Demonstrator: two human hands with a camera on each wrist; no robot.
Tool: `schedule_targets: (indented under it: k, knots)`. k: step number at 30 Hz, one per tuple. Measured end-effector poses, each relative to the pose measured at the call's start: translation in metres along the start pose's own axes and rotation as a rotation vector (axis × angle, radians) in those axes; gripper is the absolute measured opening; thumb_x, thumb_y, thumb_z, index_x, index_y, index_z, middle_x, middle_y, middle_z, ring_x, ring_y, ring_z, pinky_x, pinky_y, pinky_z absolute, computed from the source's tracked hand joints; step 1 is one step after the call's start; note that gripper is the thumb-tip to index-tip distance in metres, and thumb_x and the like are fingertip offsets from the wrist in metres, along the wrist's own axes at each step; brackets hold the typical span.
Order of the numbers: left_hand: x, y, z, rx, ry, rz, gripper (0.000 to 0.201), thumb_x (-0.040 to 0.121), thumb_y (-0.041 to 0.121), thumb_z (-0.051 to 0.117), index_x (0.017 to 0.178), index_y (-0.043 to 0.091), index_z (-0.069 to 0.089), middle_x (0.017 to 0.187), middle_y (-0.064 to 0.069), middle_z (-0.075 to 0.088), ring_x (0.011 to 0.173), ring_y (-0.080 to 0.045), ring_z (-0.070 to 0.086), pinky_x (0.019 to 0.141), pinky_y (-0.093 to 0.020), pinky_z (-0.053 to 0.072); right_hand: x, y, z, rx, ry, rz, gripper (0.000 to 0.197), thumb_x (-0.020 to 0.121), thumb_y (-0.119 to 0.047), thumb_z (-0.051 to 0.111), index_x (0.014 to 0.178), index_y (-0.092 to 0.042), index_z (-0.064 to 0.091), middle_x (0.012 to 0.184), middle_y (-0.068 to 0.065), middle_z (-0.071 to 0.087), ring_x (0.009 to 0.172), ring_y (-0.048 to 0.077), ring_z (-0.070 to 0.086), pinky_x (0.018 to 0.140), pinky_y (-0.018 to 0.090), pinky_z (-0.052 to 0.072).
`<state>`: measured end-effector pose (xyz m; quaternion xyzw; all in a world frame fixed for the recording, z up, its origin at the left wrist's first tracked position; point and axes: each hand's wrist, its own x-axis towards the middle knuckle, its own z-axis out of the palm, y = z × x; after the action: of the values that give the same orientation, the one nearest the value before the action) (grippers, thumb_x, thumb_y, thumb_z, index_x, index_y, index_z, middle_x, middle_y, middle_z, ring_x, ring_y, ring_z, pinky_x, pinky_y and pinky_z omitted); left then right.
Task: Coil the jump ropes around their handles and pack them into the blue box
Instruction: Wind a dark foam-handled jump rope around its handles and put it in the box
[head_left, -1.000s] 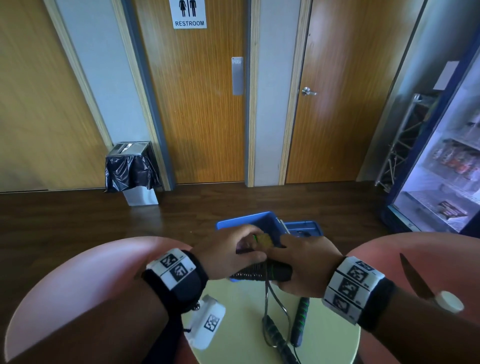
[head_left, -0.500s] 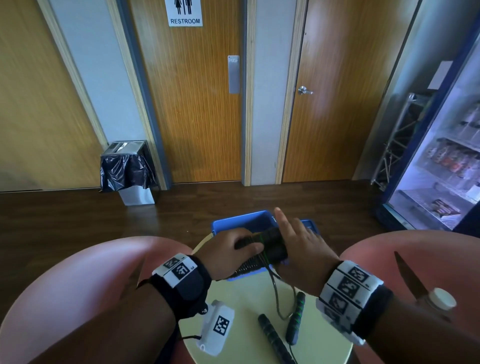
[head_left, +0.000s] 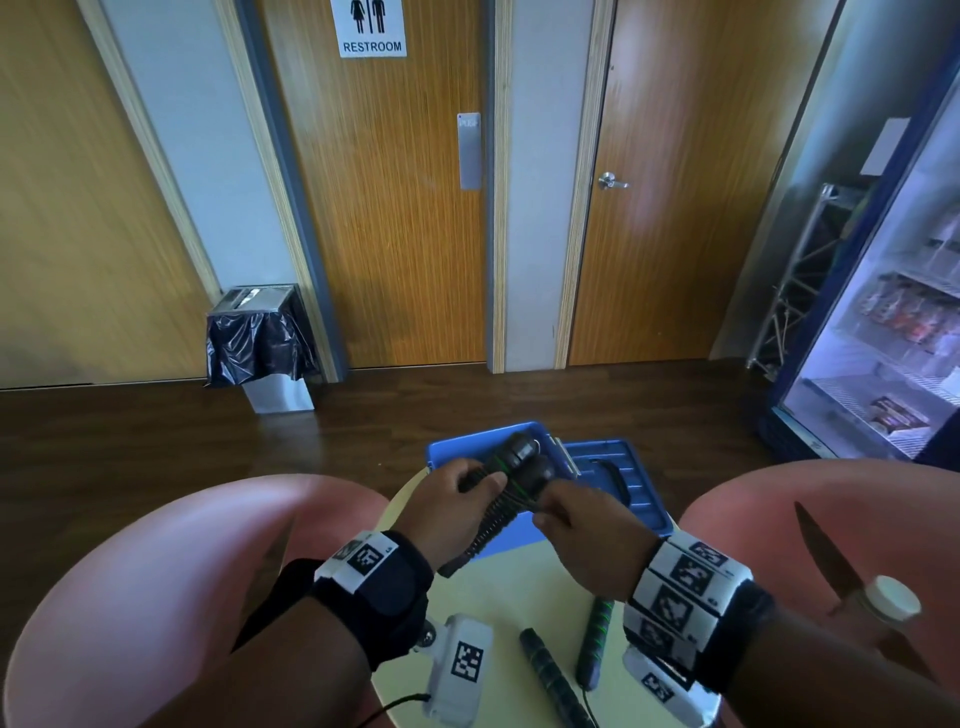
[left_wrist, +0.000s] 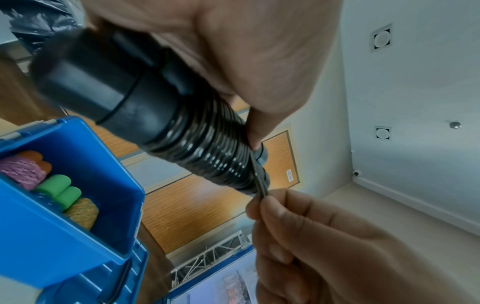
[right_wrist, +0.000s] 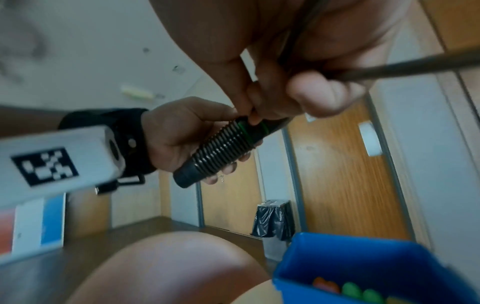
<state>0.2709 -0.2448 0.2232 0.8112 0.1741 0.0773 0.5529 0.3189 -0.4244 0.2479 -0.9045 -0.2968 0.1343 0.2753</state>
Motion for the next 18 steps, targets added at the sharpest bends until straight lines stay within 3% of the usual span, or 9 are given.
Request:
schedule_targets:
  k: [3,5,9,11,14,16,18]
  knots:
    - [0.005,-0.006,-0.008,-0.058,0.01,-0.039,0.027,0.084,0.048,0.063,0.086,0.021,0.068,0.073,-0.006,0.074,0.067,-0.03,0.071,0.067,-0.051,0.057,-0.002,0.004,-0.012,-0.188,-0.022,-0.033,0.014,0.104,-0.029,0.041,0.097,-0.024,0.051,0.091,-0.002,0.061,0.082,0.02,0.058,0.071,0.031,0.046]
    - [0.006,-0.008,-0.013,-0.08,0.006,-0.053,0.027,0.084,0.045,0.064,0.082,0.018,0.068,0.072,-0.008,0.073,0.067,-0.031,0.07,0.068,-0.054,0.056,-0.004,0.007,-0.021,-0.297,-0.03,-0.045,0.015,0.105,-0.025,0.037,0.094,-0.027,0.047,0.094,-0.003,0.06,0.087,0.022,0.06,0.075,0.032,0.044]
    - [-0.001,-0.009,-0.01,-0.024,-0.064,-0.01,0.033,0.074,0.055,0.062,0.082,0.023,0.067,0.075,-0.009,0.072,0.07,-0.032,0.071,0.069,-0.051,0.056,0.0,0.007,-0.045,-0.484,0.047,-0.071,0.015,0.102,-0.02,0.039,0.094,-0.023,0.052,0.089,-0.004,0.059,0.081,0.021,0.055,0.075,0.032,0.03]
    - [-0.006,-0.005,-0.005,-0.107,-0.091,-0.015,0.024,0.077,0.047,0.066,0.083,0.023,0.067,0.073,-0.009,0.071,0.065,-0.031,0.069,0.063,-0.049,0.056,0.002,0.008,-0.054,-0.527,0.086,-0.121,0.013,0.1,-0.021,0.042,0.091,-0.023,0.052,0.086,-0.006,0.056,0.079,0.019,0.053,0.075,0.033,0.03]
    - [-0.013,0.001,-0.001,-0.26,-0.158,-0.052,0.012,0.093,0.022,0.065,0.09,0.01,0.067,0.071,-0.012,0.067,0.061,-0.028,0.064,0.061,-0.04,0.051,-0.001,0.014,-0.061,-0.515,0.134,-0.207,0.017,0.102,-0.028,0.038,0.092,-0.023,0.052,0.084,-0.008,0.056,0.078,0.019,0.055,0.074,0.031,0.038]
    - [-0.021,0.006,0.001,-0.306,-0.219,-0.046,0.018,0.091,0.025,0.067,0.096,0.008,0.069,0.074,-0.012,0.069,0.066,-0.028,0.065,0.065,-0.038,0.05,-0.005,0.019,-0.063,-0.515,0.194,-0.259,0.023,0.101,-0.034,0.036,0.093,-0.023,0.054,0.081,-0.008,0.057,0.072,0.02,0.054,0.069,0.031,0.042]
    - [-0.029,0.014,0.002,-0.327,-0.25,-0.025,0.029,0.083,0.034,0.069,0.096,0.008,0.07,0.077,-0.013,0.069,0.069,-0.029,0.066,0.064,-0.036,0.05,-0.005,0.028,-0.063,-0.518,0.267,-0.324,0.034,0.098,-0.043,0.028,0.09,-0.024,0.054,0.076,-0.009,0.052,0.065,0.019,0.049,0.061,0.03,0.038]
